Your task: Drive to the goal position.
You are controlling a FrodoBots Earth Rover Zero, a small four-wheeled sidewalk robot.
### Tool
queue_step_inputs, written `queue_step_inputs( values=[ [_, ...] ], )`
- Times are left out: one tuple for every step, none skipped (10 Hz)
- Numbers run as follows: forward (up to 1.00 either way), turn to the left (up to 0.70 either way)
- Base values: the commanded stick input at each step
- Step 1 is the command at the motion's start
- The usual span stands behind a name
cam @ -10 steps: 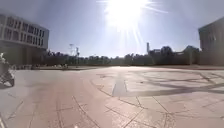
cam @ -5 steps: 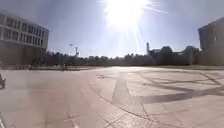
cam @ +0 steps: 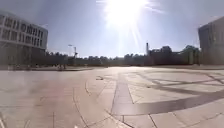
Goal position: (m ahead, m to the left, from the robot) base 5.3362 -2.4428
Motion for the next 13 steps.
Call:
queue_step_inputs(
  values=[
    [0.02,0.66],
    [0.18,0.41],
    [0.67,0.15],
    [0.7,0.14],
    [0.7,0.14],
    [0.7,0.14],
    [0.7,0.14],
    [0.7,0.14],
    [0.7,0.14],
    [0.7,0.14],
    [0.7,0.14],
    [0.7,0.14],
    [0.7,0.14]
  ],
)
